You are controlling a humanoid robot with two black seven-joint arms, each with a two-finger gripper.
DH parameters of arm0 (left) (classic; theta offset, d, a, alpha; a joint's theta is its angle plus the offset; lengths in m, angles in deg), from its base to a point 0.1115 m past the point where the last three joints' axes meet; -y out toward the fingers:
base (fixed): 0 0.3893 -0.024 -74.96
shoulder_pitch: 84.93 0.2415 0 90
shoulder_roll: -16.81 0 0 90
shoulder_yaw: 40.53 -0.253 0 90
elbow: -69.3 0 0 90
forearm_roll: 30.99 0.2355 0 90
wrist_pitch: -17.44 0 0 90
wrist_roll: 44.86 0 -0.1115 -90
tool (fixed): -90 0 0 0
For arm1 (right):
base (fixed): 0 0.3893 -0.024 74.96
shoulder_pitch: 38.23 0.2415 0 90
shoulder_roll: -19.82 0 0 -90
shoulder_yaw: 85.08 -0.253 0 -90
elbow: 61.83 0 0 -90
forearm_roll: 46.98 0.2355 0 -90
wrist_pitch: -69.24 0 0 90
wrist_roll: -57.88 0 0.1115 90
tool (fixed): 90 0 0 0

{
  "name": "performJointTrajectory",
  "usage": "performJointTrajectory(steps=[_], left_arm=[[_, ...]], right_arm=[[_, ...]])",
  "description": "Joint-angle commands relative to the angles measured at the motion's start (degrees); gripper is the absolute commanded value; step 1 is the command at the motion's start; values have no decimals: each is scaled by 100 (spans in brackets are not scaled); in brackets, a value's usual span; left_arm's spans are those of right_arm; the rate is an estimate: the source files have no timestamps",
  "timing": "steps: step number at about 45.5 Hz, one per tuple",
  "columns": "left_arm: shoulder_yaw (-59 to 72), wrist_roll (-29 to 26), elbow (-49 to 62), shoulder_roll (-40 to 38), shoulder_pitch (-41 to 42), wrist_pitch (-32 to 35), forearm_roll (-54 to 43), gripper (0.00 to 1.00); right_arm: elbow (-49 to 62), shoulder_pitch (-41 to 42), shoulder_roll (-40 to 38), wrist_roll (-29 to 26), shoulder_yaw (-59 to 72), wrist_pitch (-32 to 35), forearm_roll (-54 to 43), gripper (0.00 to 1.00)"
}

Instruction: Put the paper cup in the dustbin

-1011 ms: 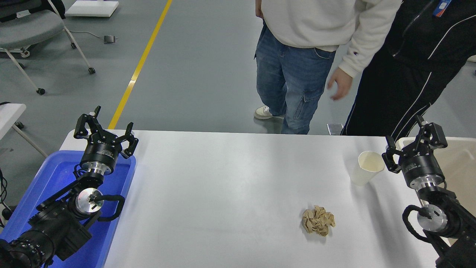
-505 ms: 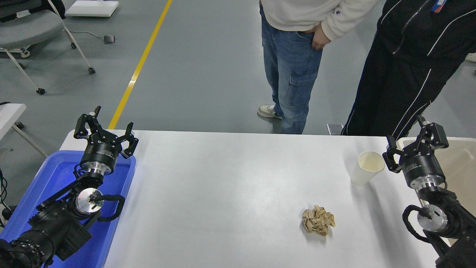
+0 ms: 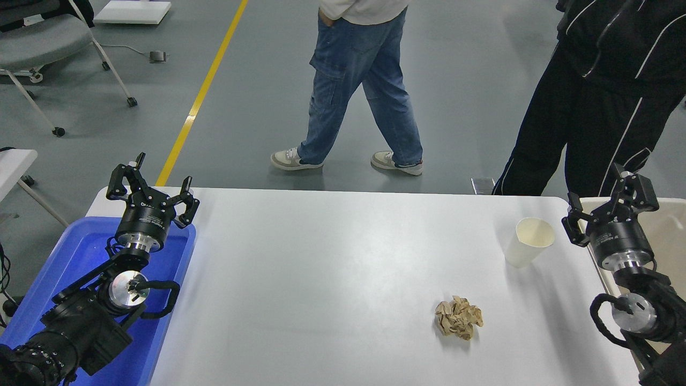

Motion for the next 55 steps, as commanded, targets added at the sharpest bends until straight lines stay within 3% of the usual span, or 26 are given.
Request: performJointTrajectory(steps=[1, 8, 15, 32, 47, 55], left_arm=[[1, 0, 0, 0, 0, 0, -6, 100], [1, 0, 0, 0, 0, 0, 3, 100], [-8, 0, 0, 0, 0, 0, 3, 100], [-8, 0, 0, 0, 0, 0, 3, 100], [1, 0, 0, 0, 0, 0, -6, 100], [-8, 0, 0, 0, 0, 0, 3, 100]], right_arm=[[8, 59, -417, -9, 46, -42, -96, 99], [61, 278, -1111, -18, 993, -77, -123, 99], [289, 1156, -1744, -18, 3066, -86, -132, 99], [711, 3836, -1806, -27, 8356, -77, -341, 99], [1388, 4322, -1050, -27, 9889, -77, -2811, 99], [1388, 4462, -884, -27, 10461, -25, -3269, 99]])
